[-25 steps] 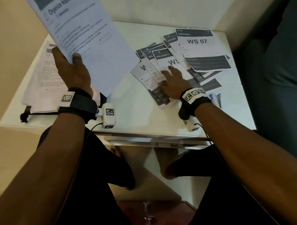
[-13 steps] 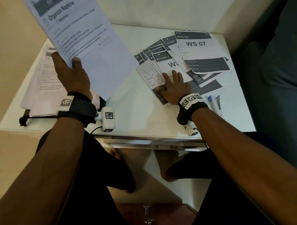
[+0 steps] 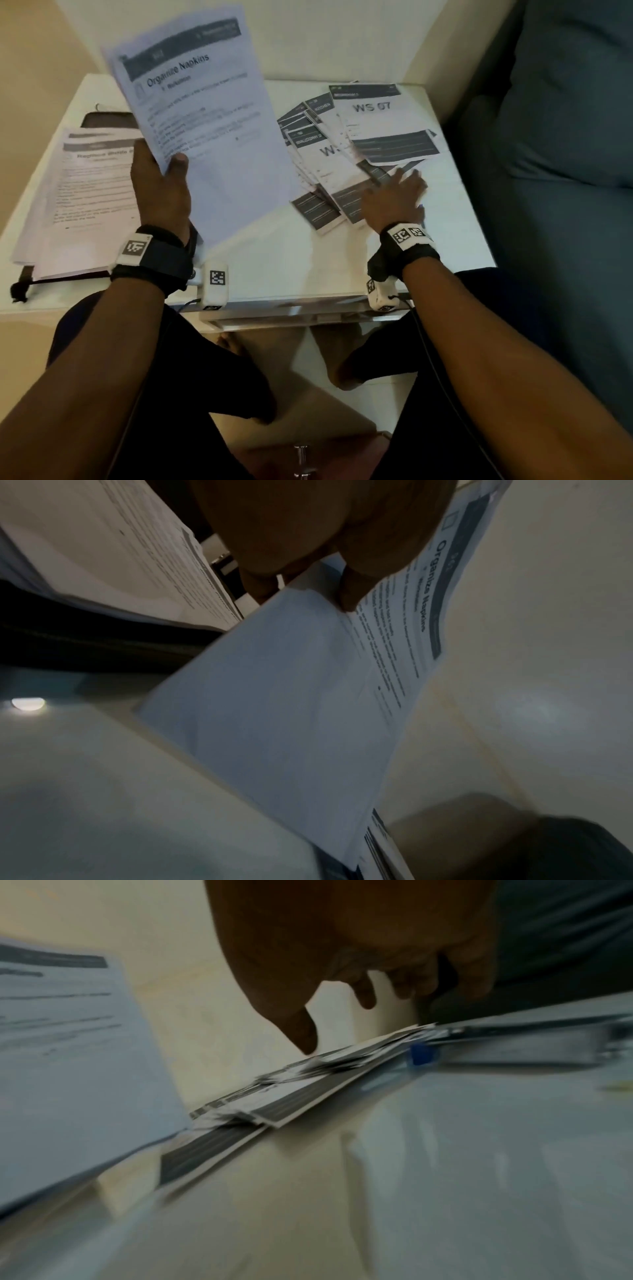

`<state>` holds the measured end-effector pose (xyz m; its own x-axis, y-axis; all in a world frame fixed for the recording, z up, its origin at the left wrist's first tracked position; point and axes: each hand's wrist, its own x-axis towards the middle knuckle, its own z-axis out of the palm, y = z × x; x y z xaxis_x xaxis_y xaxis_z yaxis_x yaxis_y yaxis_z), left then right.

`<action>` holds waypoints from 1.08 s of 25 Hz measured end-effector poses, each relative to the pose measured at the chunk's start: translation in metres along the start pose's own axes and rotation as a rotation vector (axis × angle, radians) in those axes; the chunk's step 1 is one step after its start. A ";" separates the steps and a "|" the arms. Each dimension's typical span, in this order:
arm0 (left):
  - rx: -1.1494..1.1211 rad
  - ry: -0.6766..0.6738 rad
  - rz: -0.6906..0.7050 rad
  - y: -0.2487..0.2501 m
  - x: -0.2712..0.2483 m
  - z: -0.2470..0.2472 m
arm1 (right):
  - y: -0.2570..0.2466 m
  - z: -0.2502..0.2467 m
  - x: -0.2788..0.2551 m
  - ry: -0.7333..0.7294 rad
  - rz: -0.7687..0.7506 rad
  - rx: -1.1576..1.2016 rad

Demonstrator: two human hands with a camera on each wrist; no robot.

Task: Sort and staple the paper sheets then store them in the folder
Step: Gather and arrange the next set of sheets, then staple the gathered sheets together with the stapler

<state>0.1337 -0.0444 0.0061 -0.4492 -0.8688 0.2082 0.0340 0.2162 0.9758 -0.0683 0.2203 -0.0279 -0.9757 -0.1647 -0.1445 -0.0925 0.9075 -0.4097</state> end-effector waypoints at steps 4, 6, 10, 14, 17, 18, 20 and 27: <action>-0.018 -0.116 -0.037 0.011 -0.021 0.027 | 0.055 -0.026 0.000 -0.011 0.265 -0.014; -0.024 -0.140 -0.087 0.017 -0.027 0.035 | 0.067 -0.025 0.001 -0.039 0.125 -0.041; -0.007 -0.185 -0.201 0.035 -0.031 0.043 | 0.068 -0.035 0.004 0.001 0.122 0.416; 0.074 -0.380 -0.222 0.058 -0.032 0.052 | 0.014 -0.093 -0.014 -0.015 0.058 1.140; 0.135 -0.479 -0.193 0.068 -0.039 0.058 | -0.030 -0.138 -0.031 -0.025 -0.248 1.136; 0.158 -0.502 -0.175 0.069 -0.042 0.060 | -0.044 -0.148 -0.035 -0.004 -0.379 1.048; 0.186 -0.542 -0.156 0.071 -0.048 0.063 | -0.068 -0.160 -0.041 0.135 -0.618 0.706; 0.180 -0.630 -0.087 0.079 -0.051 0.065 | -0.099 -0.149 -0.039 0.081 -0.721 0.435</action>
<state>0.1013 0.0463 0.0686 -0.8820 -0.4713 -0.0033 -0.1507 0.2754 0.9494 -0.0505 0.1948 0.1525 -0.7197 -0.6032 0.3437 -0.6297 0.3586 -0.6891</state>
